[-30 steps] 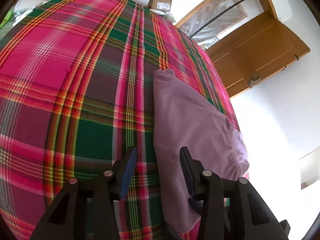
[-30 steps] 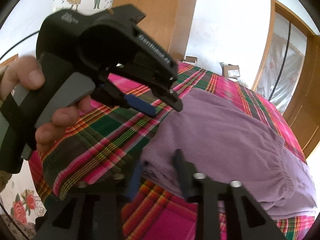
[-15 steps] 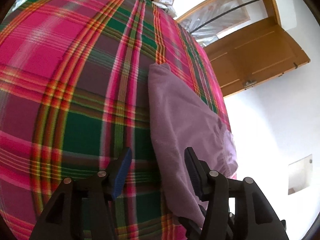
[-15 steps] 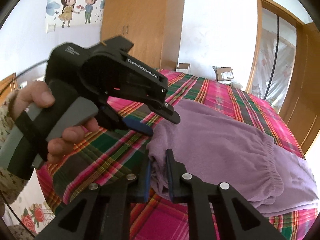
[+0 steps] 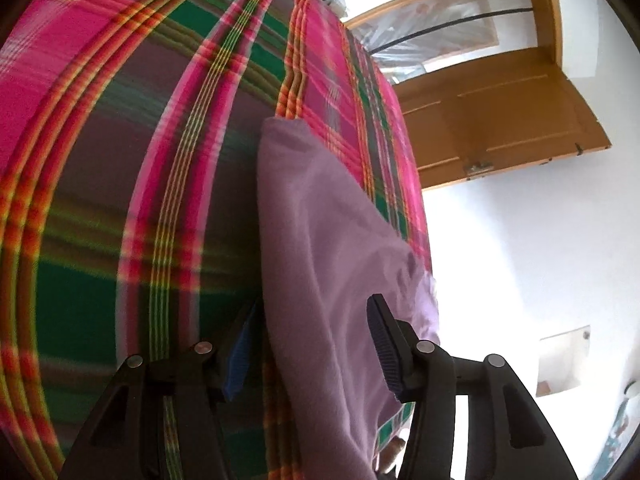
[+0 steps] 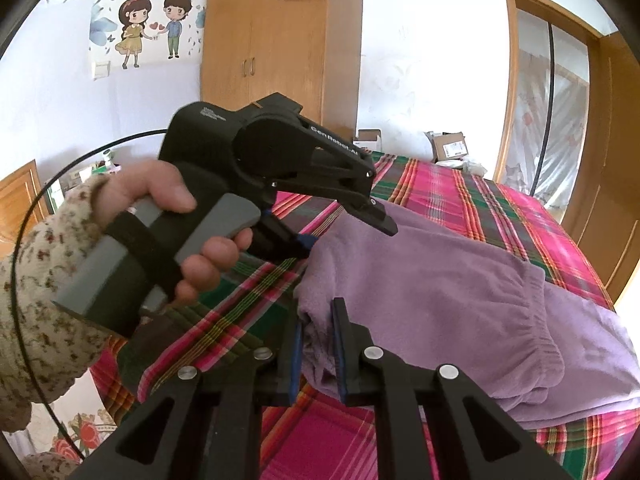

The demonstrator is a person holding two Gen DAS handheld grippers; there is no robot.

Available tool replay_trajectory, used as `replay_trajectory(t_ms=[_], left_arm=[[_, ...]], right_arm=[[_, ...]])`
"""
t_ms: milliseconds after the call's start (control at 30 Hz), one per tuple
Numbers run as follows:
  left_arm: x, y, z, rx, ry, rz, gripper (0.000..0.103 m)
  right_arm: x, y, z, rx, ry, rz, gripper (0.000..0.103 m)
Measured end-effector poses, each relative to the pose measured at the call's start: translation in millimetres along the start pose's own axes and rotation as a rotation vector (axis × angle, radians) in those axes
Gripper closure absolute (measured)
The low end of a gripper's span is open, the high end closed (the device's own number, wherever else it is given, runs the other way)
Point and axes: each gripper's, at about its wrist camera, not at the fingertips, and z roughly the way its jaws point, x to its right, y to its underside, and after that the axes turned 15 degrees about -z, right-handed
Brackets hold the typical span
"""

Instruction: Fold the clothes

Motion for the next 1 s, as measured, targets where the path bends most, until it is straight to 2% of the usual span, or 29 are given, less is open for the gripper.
replay_trajectory(t_ms=[67, 133, 200, 300, 500, 633, 767, 1000], left_arm=[[0.0, -1.8, 1.2, 0.012, 0.013, 0.010, 0.056], [-1.1, -3.6, 5.9, 0.011, 0.005, 0.013, 0.076], [-6.7, -5.6, 9.4, 0.003, 0.015, -0.015, 0.086], [-10.8, -7.5, 7.3, 0.002, 0.042, -0.032, 0.087], [-8.5, -4.7, -0.6, 0.020, 0.066, 0.016, 0.091], [-12.4, -7.0, -10.7, 0.021, 0.108, 0.022, 0.092], [-20.0, -11.3, -28.5, 0.026, 0.133, 0.018, 0.092], [-38.8, -13.3, -58.6, 0.061, 0.122, 0.010, 0.092]], right_arm=[[1.4, -0.4, 2.2, -0.005, -0.007, 0.004, 0.090], [1.1, -1.4, 4.5, -0.013, -0.009, -0.002, 0.090], [1.3, -3.2, 6.2, -0.019, -0.012, -0.008, 0.090], [3.5, -8.2, 9.9, -0.026, -0.020, -0.010, 0.090], [1.5, -17.2, 11.6, -0.016, -0.016, -0.011, 0.091], [-3.9, -28.0, 13.6, -0.008, -0.026, -0.030, 0.091], [-14.0, -36.6, 17.9, -0.005, -0.053, -0.053, 0.091], [-39.2, -54.3, 30.2, 0.006, -0.135, -0.108, 0.091]])
